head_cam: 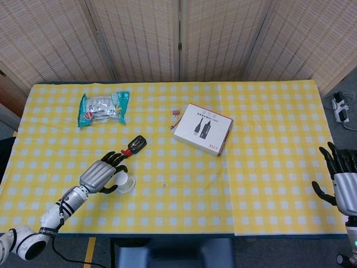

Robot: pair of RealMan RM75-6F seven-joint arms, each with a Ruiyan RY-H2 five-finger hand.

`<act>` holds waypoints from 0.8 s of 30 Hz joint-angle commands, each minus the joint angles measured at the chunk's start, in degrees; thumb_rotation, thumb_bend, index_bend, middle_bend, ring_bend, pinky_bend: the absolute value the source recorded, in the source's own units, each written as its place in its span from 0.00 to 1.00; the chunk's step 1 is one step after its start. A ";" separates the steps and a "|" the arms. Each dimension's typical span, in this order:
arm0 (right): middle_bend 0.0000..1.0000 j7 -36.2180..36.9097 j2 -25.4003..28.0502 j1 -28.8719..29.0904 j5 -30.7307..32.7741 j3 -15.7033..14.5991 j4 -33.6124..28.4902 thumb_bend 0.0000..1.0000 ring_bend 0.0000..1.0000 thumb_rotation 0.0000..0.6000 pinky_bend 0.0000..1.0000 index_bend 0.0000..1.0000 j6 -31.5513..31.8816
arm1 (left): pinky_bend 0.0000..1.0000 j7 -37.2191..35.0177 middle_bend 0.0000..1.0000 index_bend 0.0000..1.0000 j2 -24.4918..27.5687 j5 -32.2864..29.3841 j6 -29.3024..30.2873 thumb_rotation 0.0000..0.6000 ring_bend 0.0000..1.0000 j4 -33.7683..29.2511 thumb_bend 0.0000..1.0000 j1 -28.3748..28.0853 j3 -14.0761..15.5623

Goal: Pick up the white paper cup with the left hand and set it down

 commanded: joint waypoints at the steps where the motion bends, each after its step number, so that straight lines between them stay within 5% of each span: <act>1: 0.01 0.01 0.01 -0.04 0.01 0.01 -0.05 0.35 0.10 1.00 0.00 0.00 0.06 | 0.01 -0.34 0.12 0.38 -0.20 0.26 0.35 1.00 0.07 0.22 0.39 0.02 0.14; 14: 0.01 0.14 0.23 -0.29 -0.27 0.05 -0.34 0.35 0.10 1.00 0.00 0.00 0.68 | 0.03 -2.38 0.16 0.43 2.95 2.95 5.58 1.00 0.10 -2.94 0.44 1.11 -0.14; 24: 0.01 0.63 0.12 -0.56 -0.34 -0.08 0.14 0.35 0.10 1.00 0.00 0.00 0.94 | 0.07 -14.11 0.21 0.43 8.15 3.61 9.08 1.00 0.17 -7.42 0.44 2.64 -1.36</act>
